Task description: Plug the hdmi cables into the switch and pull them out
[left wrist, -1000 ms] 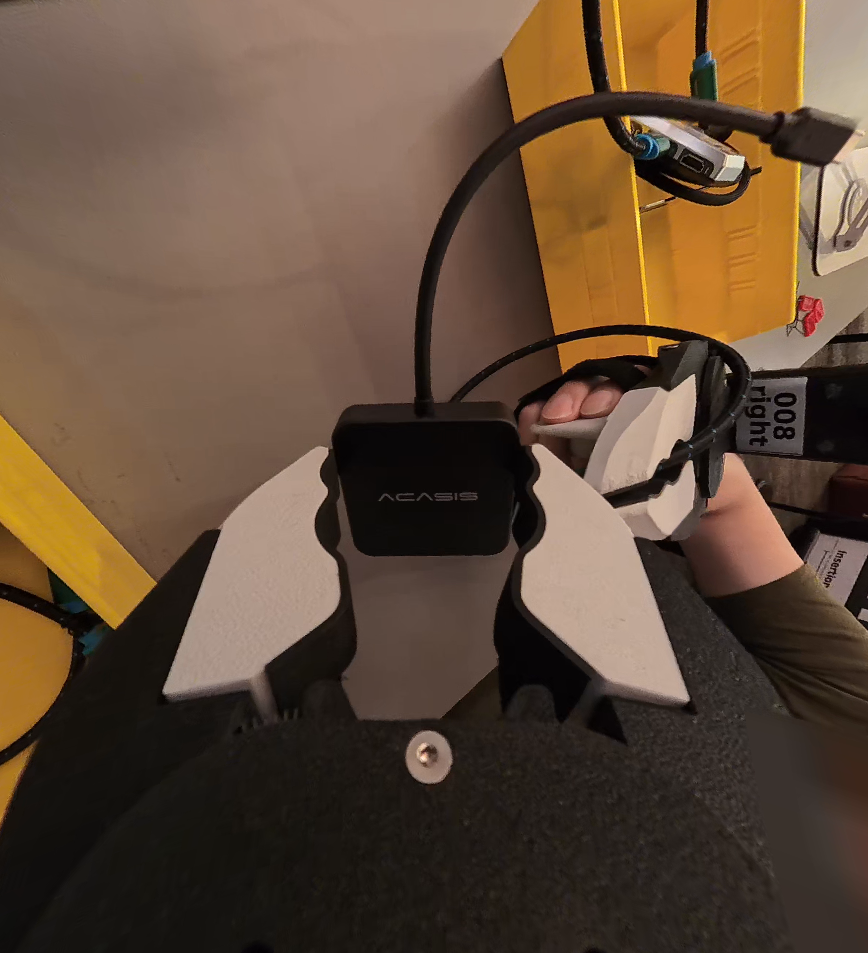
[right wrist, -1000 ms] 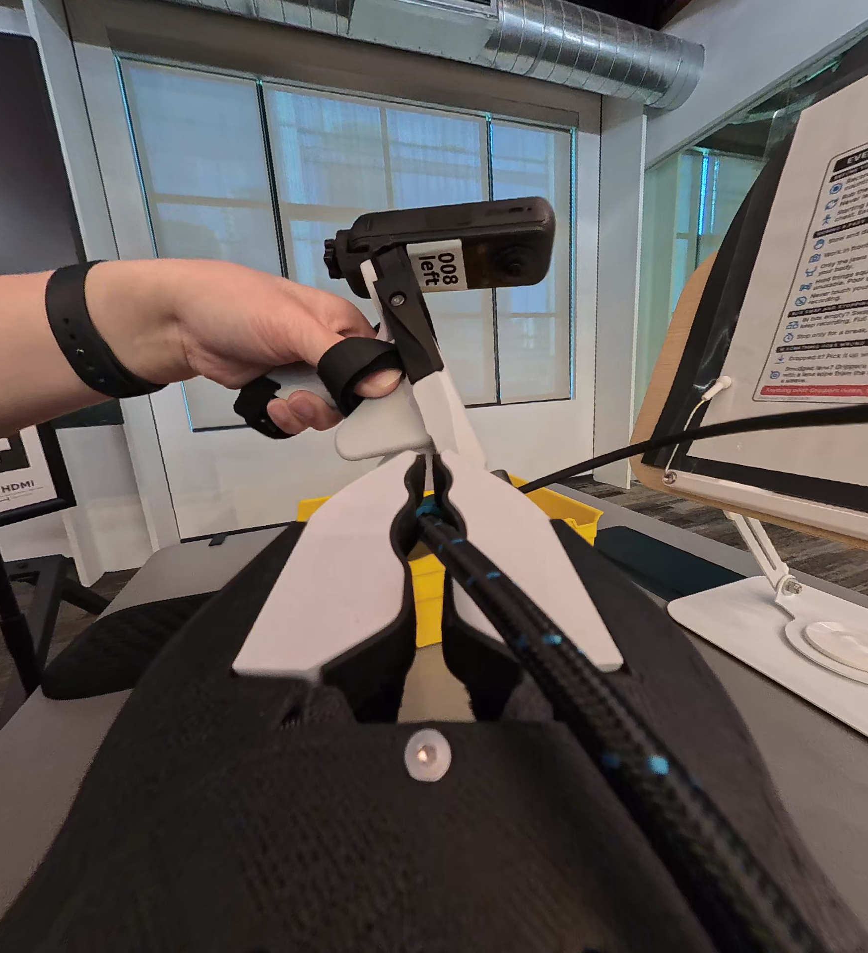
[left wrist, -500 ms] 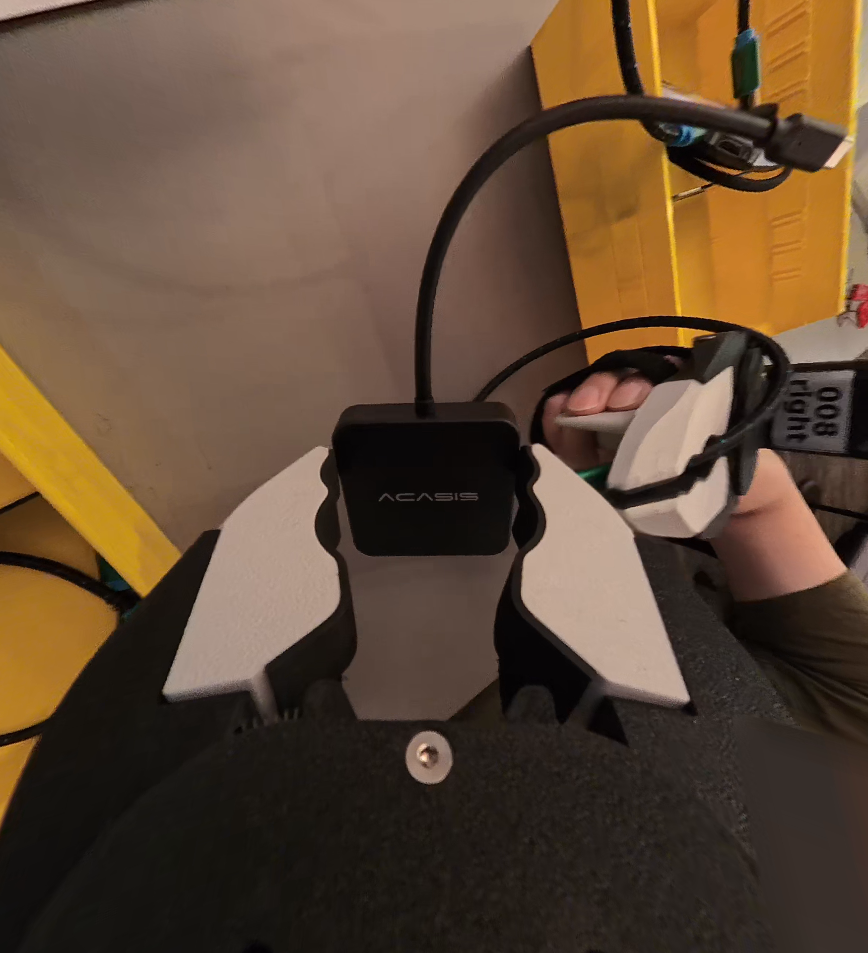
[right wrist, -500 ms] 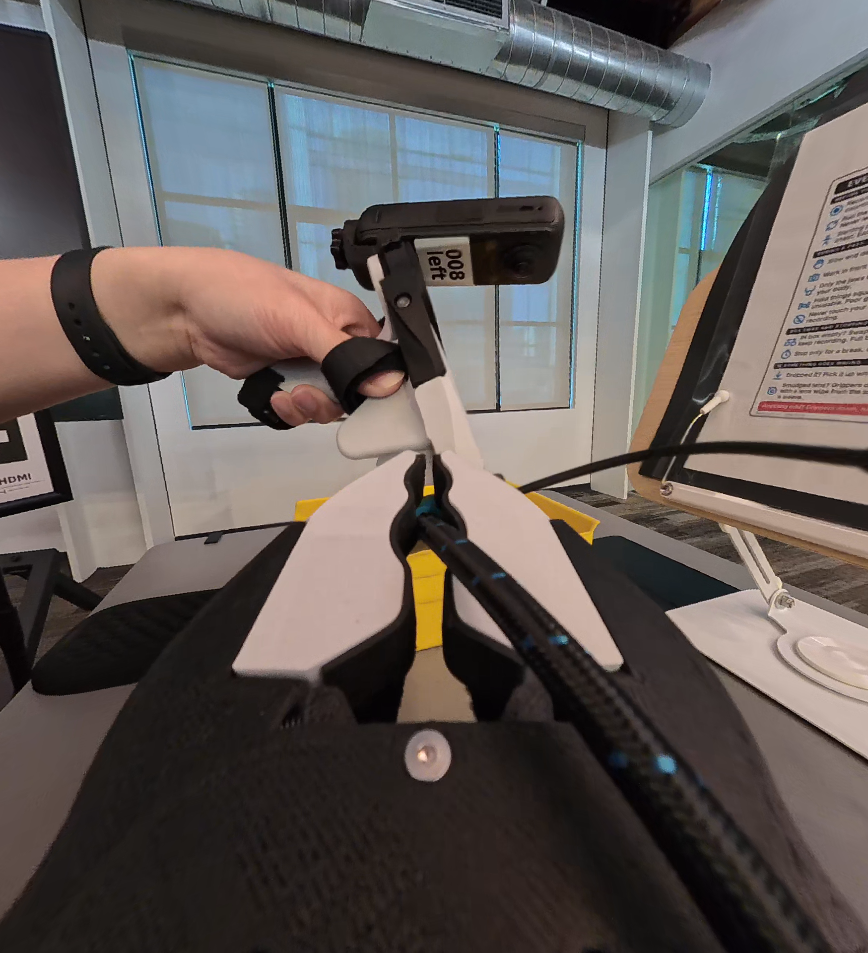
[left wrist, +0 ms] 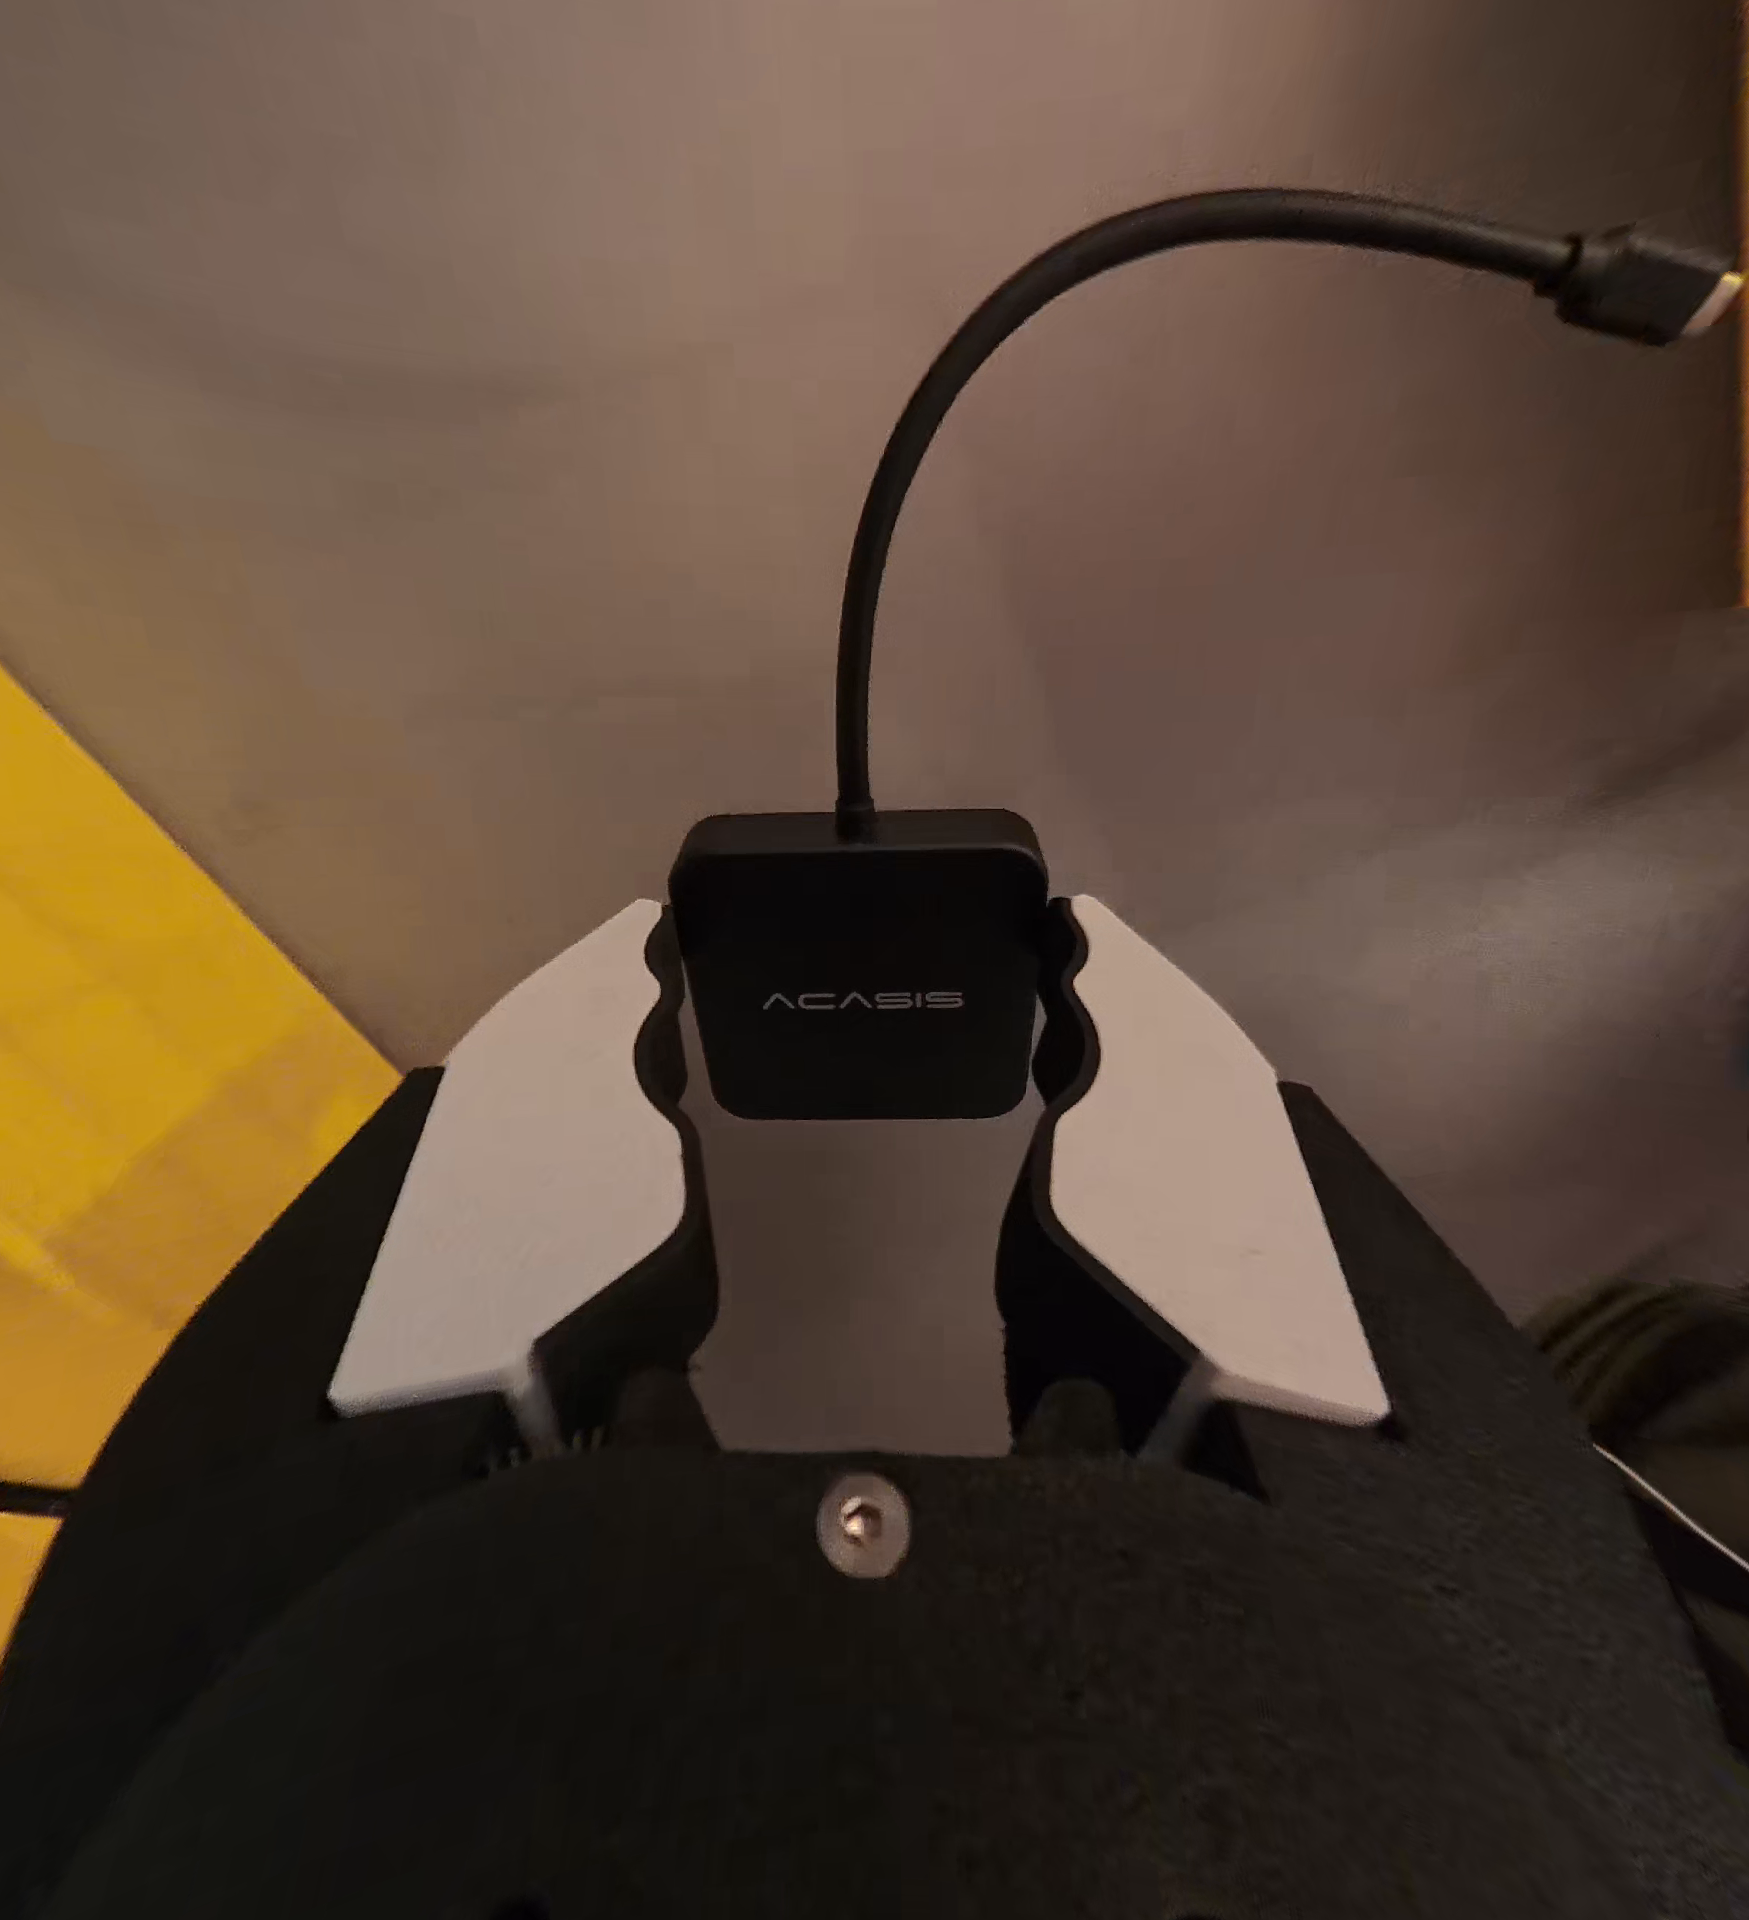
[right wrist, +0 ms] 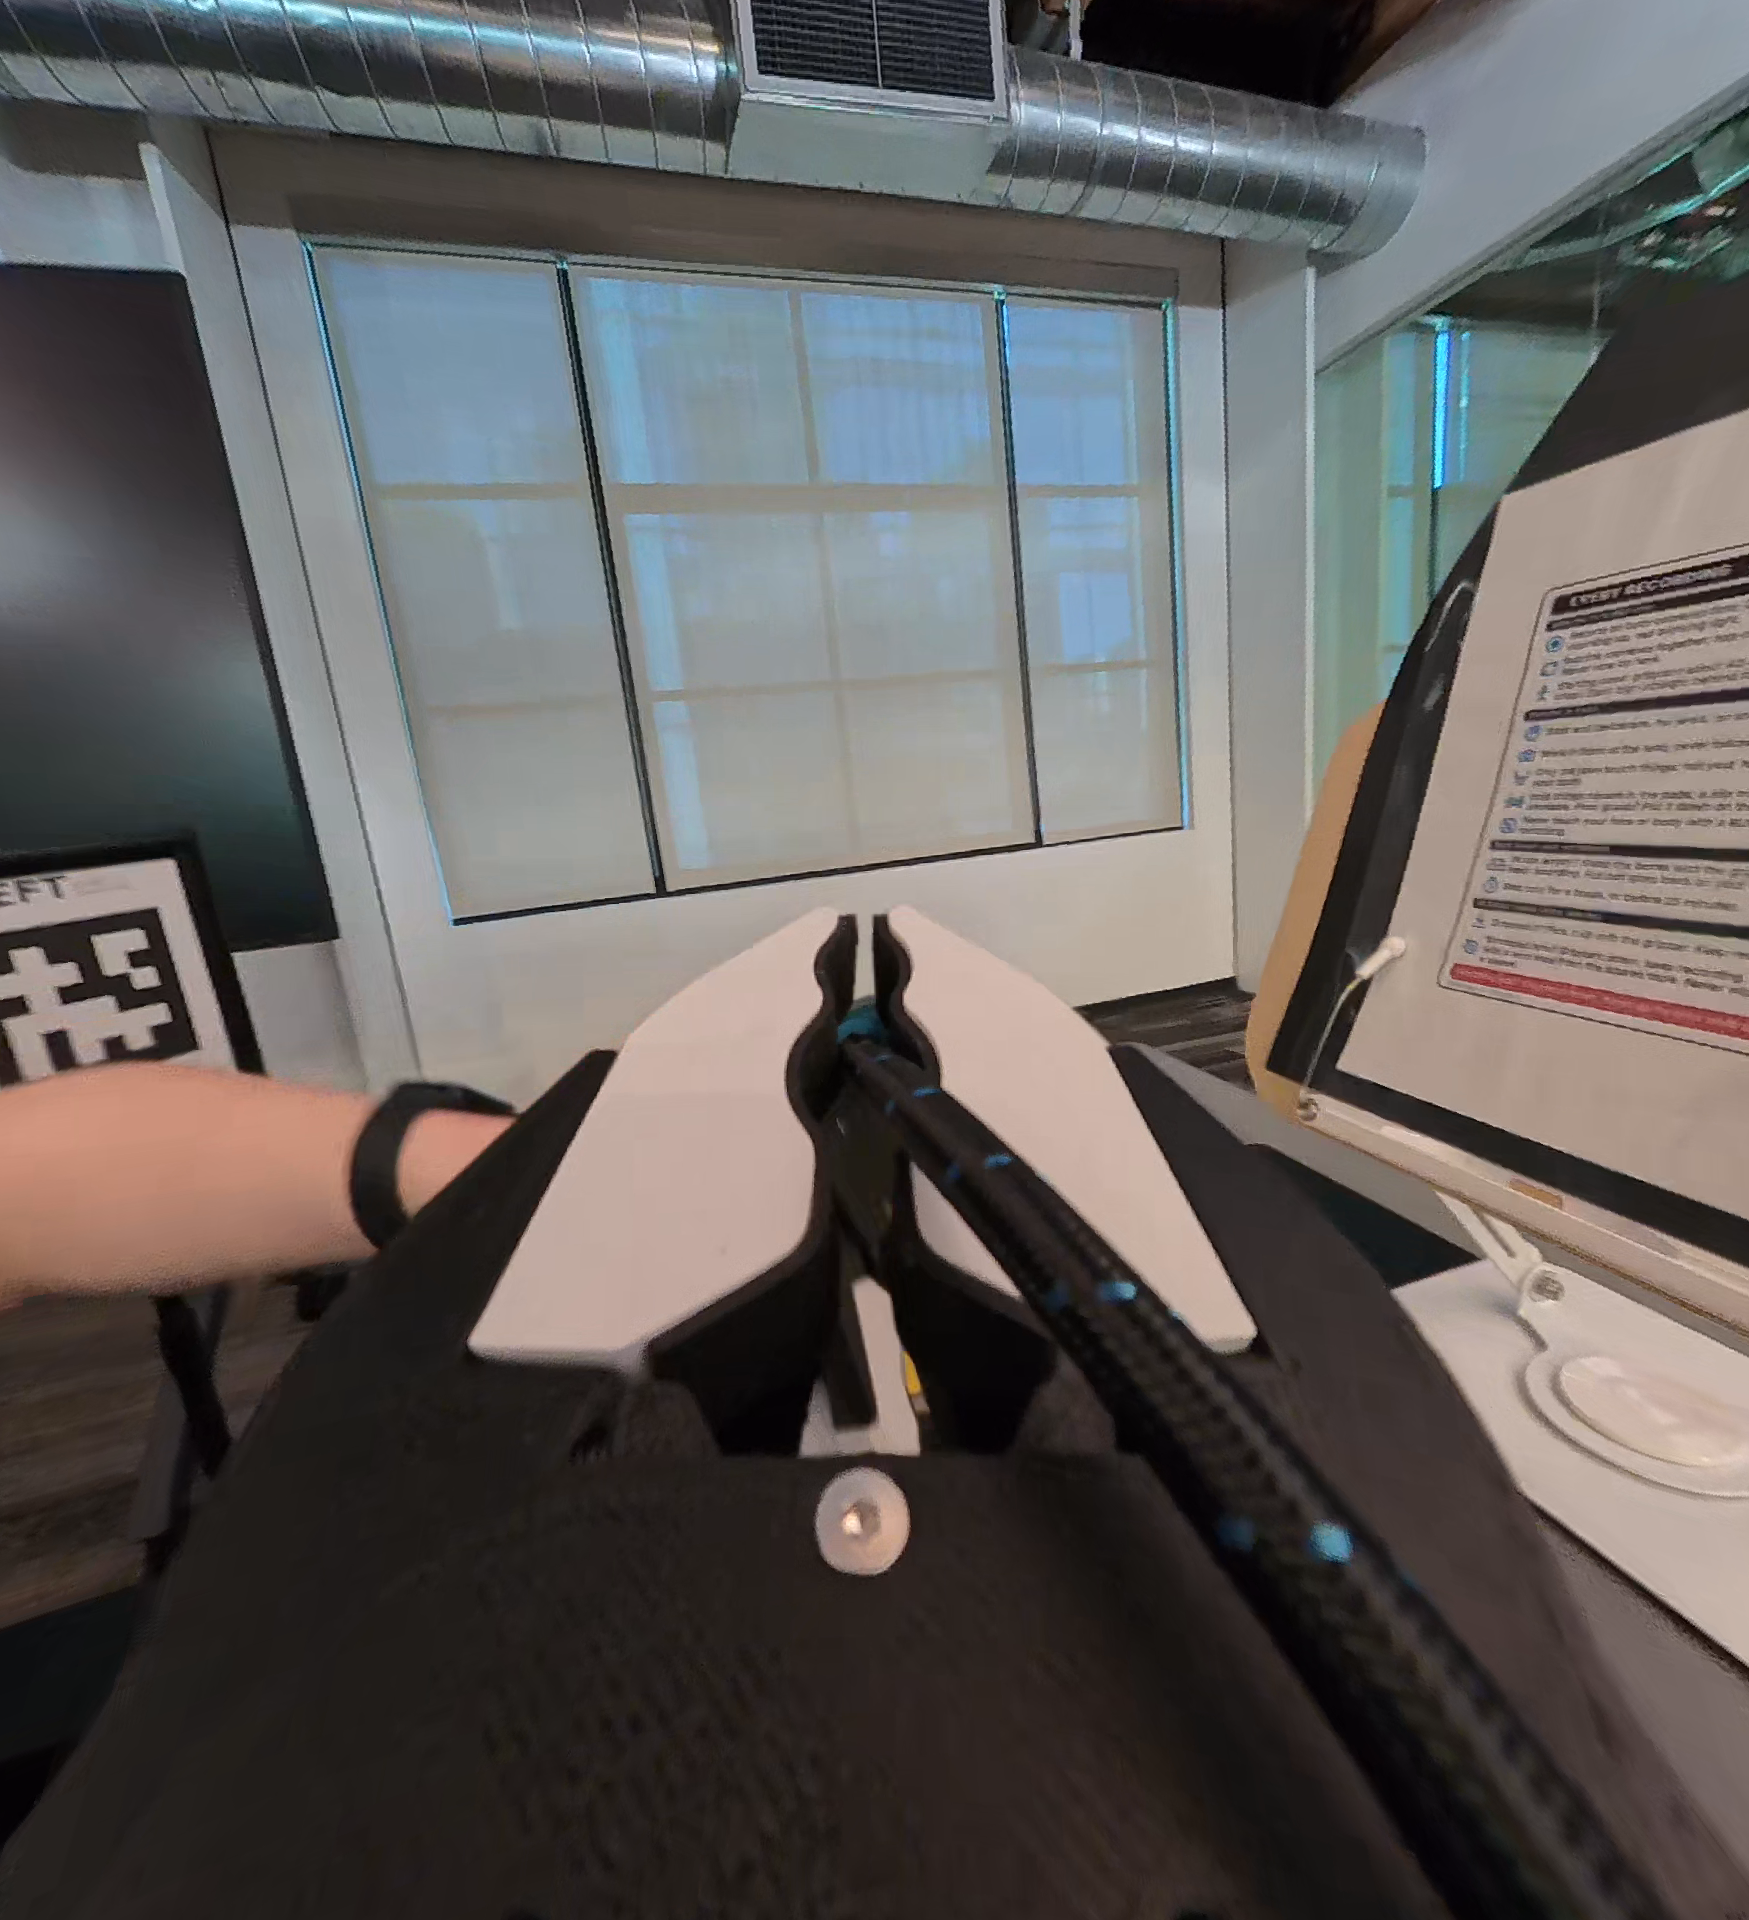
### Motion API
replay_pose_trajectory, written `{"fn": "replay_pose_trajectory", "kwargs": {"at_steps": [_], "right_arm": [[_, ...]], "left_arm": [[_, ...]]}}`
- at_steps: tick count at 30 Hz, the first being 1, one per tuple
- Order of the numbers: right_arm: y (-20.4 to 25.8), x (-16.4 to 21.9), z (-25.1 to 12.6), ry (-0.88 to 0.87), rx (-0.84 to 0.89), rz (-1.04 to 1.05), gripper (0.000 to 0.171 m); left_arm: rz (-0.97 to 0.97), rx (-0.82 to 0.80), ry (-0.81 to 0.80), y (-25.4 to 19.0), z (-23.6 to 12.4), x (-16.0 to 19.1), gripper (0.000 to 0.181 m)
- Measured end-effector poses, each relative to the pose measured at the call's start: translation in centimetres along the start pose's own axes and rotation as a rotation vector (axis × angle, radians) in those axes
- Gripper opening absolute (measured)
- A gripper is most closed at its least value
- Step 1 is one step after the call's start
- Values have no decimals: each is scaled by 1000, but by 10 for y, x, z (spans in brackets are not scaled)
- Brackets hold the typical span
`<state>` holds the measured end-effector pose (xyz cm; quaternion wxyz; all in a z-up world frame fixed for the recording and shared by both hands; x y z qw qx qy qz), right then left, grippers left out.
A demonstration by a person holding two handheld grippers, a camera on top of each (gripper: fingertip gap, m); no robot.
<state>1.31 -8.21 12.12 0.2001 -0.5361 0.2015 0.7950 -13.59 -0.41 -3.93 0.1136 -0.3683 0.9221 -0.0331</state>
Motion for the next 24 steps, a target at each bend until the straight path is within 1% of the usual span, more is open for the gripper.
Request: {"fn": "replay_pose_trajectory", "kwargs": {"at_steps": [4, 7, 9, 16, 18, 21, 22, 24], "right_arm": [[5, -15, -6, -10, -31, 11, 3], [5, -14, -5, 12, -38, 5, 3], [5, -12, -3, 27, -42, 8, 3], [7, -7, 0, 60, -43, -22, 3], [7, -5, 1, 67, -43, -40, 3], [8, -2, 3, 80, -51, -66, 3], [9, 0, 4, 81, -64, -80, 4], [14, 3, 5, 80, -117, -120, 4]], "left_arm": [[17, -46, 79, 3, 34, 6, 66], [16, -47, 146, 4, 53, 9, 66], [17, -47, 163, 3, 59, 9, 66], [80, -52, 189, 0, 61, 5, 66], [67, 7, 174, -4, 60, 5, 78], [56, 66, 143, -4, 53, 7, 80], [55, 81, 129, -4, 48, 9, 80], [59, 134, 47, -7, 31, 10, 69]]}}
Point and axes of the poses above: each gripper's, where its closed fingertips meet, z out along the fingers, x out of its underside, y = z × x across the jaws, the point moved 6 cm from there along -z, back along the fingers, and after that the axes turned 2 degrees about y, right-handed, at the moved point
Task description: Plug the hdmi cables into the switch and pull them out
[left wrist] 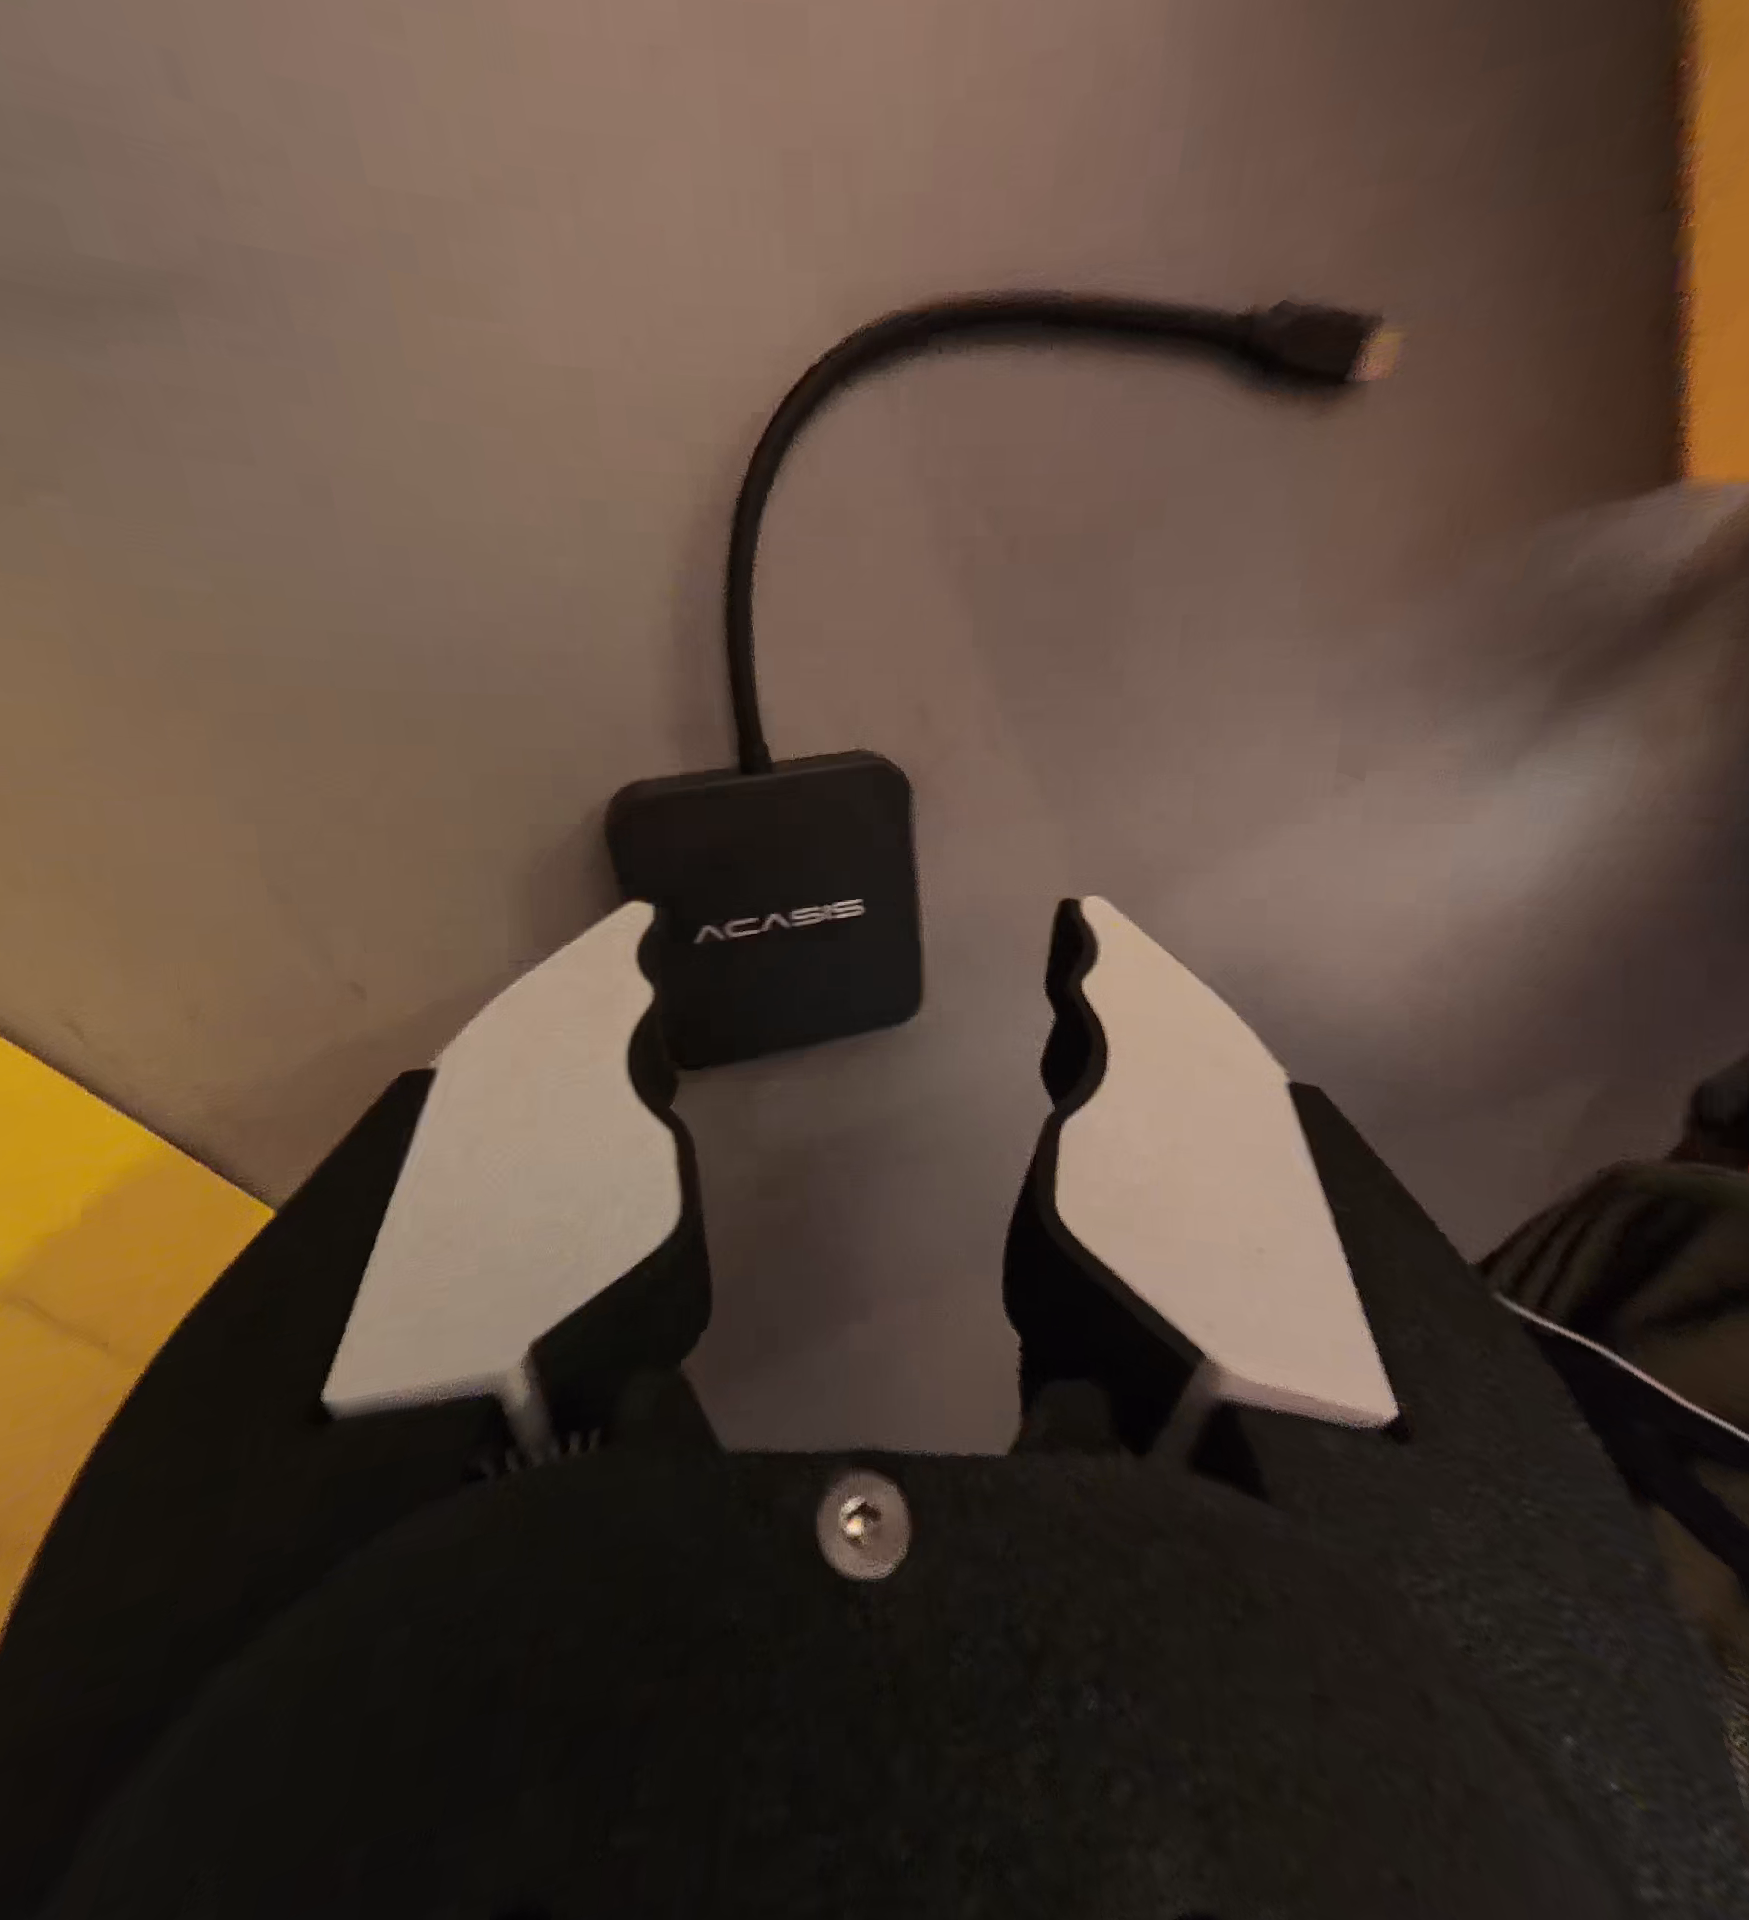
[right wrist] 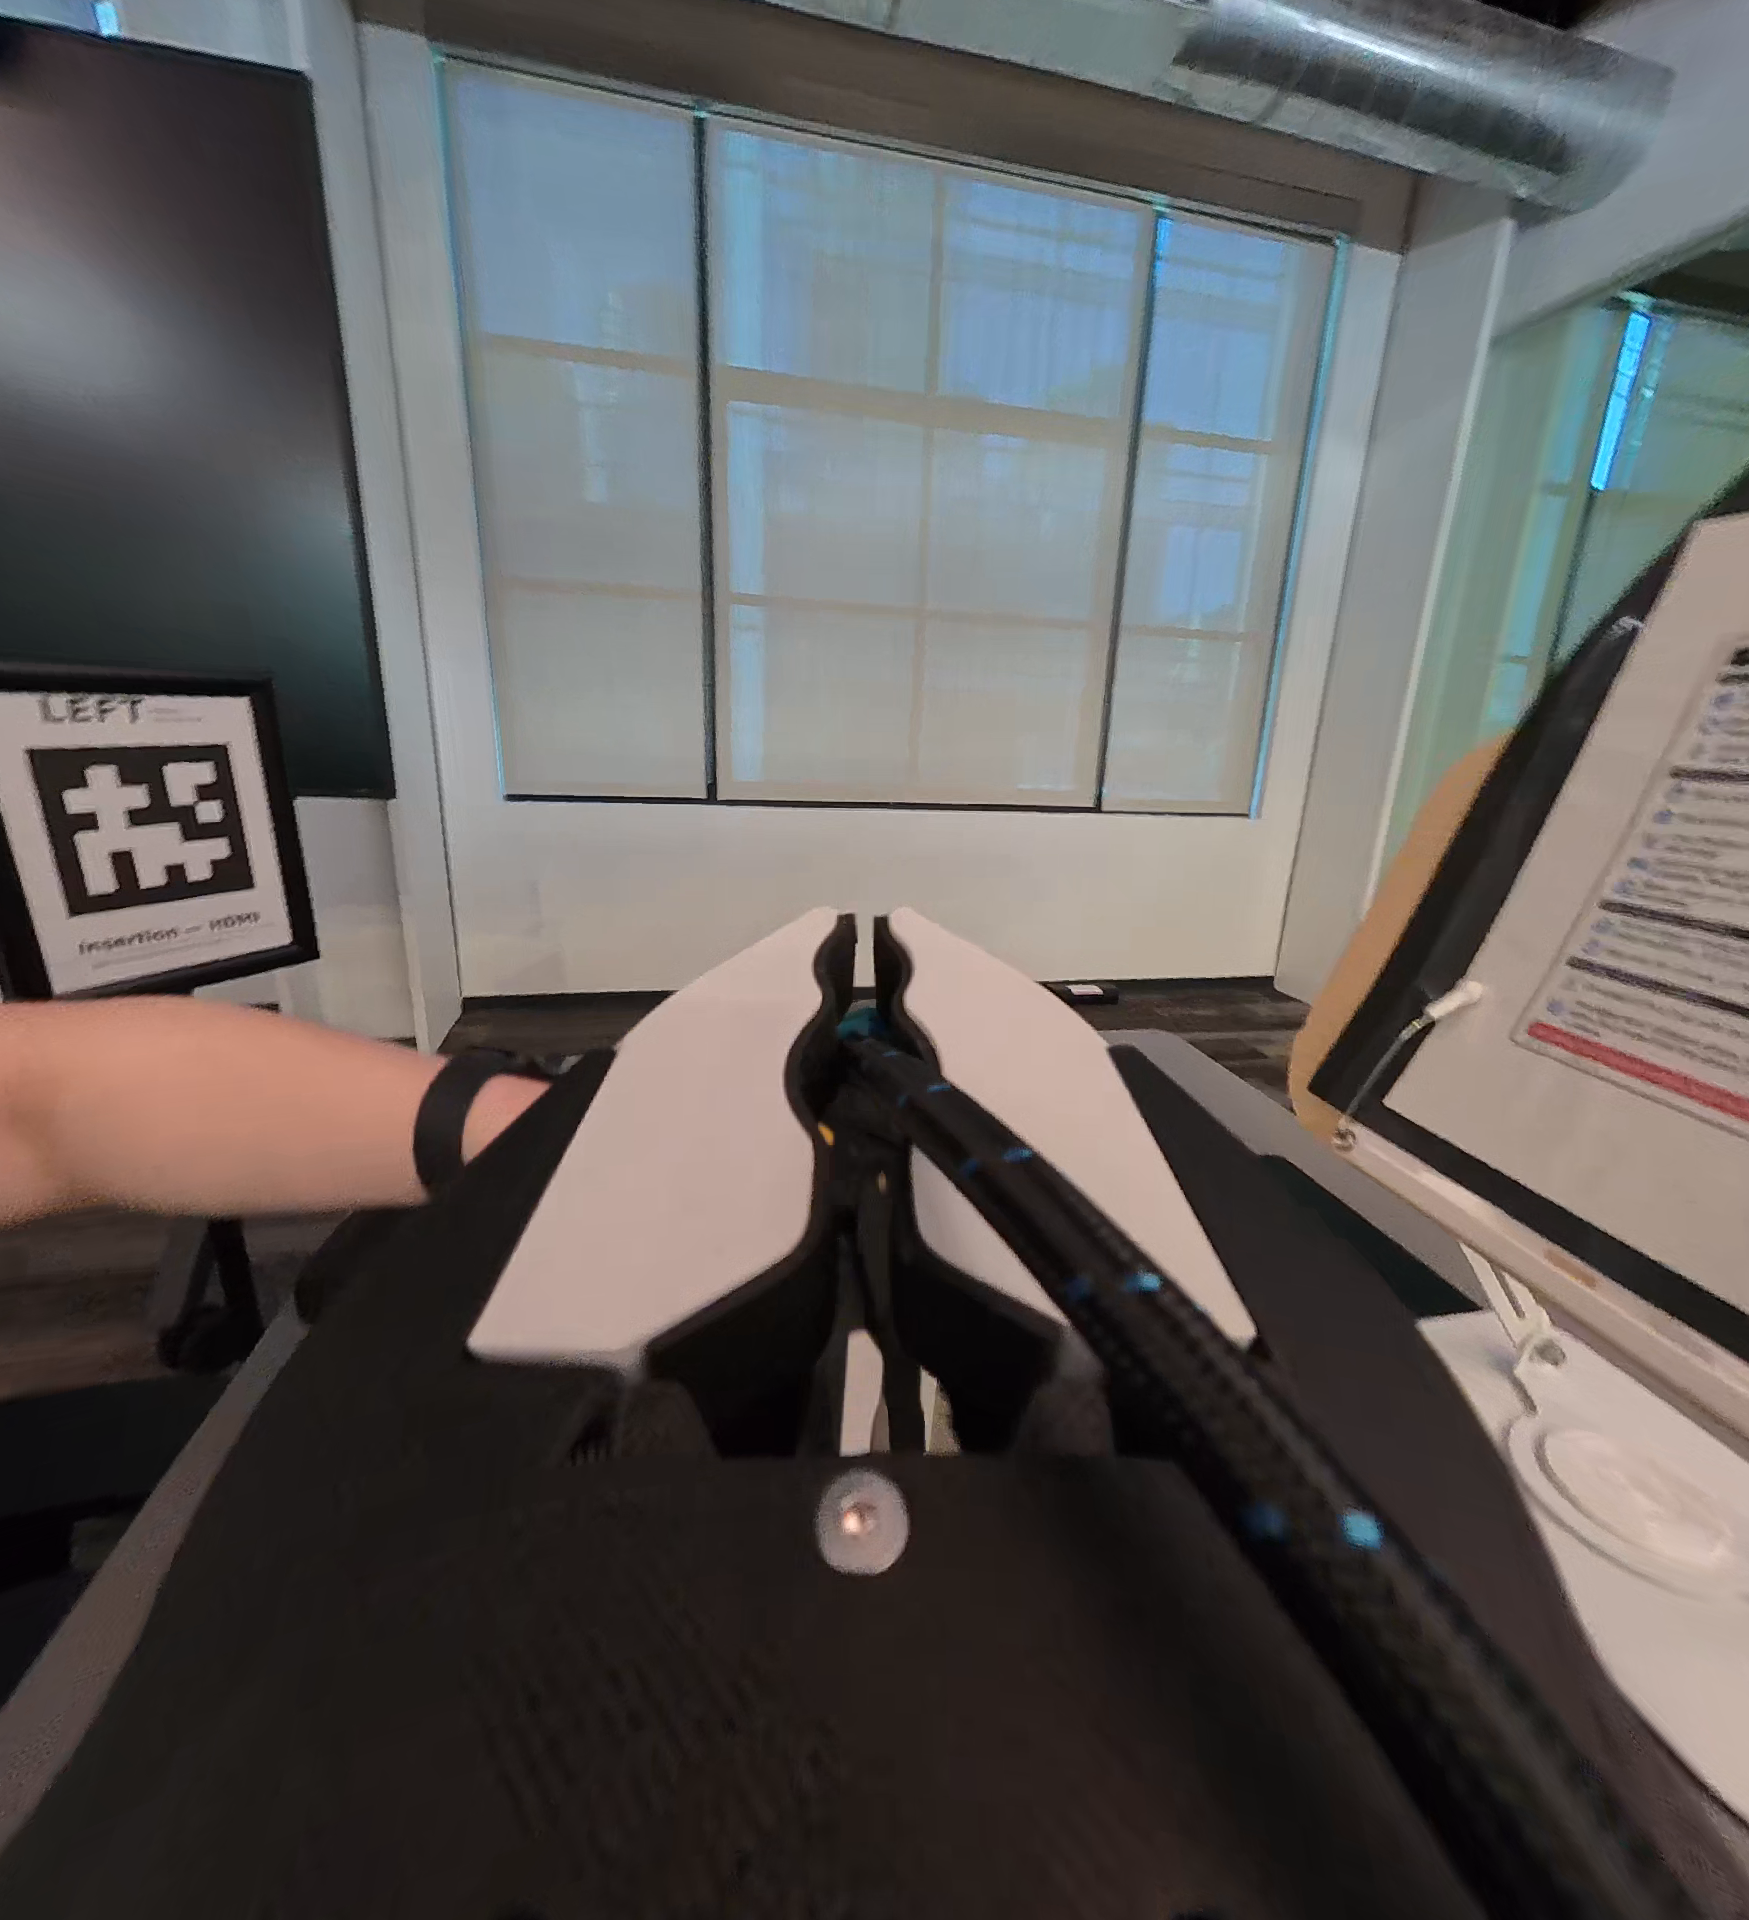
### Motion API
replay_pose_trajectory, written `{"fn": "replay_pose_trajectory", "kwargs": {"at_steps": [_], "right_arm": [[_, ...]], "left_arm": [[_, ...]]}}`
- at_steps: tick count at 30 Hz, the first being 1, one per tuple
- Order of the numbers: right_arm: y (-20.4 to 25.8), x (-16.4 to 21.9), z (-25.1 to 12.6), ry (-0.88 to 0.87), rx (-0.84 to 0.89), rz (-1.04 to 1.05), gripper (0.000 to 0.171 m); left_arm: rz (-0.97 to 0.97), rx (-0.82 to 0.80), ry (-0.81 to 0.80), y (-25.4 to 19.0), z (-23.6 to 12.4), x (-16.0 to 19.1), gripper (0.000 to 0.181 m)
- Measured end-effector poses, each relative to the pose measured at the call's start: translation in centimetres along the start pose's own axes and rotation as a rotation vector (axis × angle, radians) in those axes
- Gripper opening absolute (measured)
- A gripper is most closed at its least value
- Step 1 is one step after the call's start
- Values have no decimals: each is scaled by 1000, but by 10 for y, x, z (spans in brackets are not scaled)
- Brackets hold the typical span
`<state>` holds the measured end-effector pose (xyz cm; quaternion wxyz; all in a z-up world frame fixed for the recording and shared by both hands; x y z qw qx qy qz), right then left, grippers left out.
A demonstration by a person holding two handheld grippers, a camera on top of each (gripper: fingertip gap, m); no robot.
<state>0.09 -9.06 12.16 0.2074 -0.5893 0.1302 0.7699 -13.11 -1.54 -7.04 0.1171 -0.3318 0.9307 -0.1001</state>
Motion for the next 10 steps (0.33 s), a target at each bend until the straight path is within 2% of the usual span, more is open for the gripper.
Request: {"fn": "replay_pose_trajectory", "kwargs": {"at_steps": [5, 8, 10], "right_arm": [[22, 7, 4, -60, -203, -100, 3], [37, 14, 8, -75, -289, -160, 4], [45, 16, 10, -93, -298, -208, 4]], "left_arm": [[105, 234, -428, -29, -73, 8, 67], [231, 589, -736, -69, -127, 23, 57], [305, 818, -854, -91, -150, 36, 52]]}}
Point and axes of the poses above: each gripper's, where its closed fingertips meet, z out along the fingers, x out of its underside, y = z × x across the jaws, the point moved 6 cm from there along -z, back along the fingers, and after that the axes turned 2 degrees about y, right-handed, at the moved point
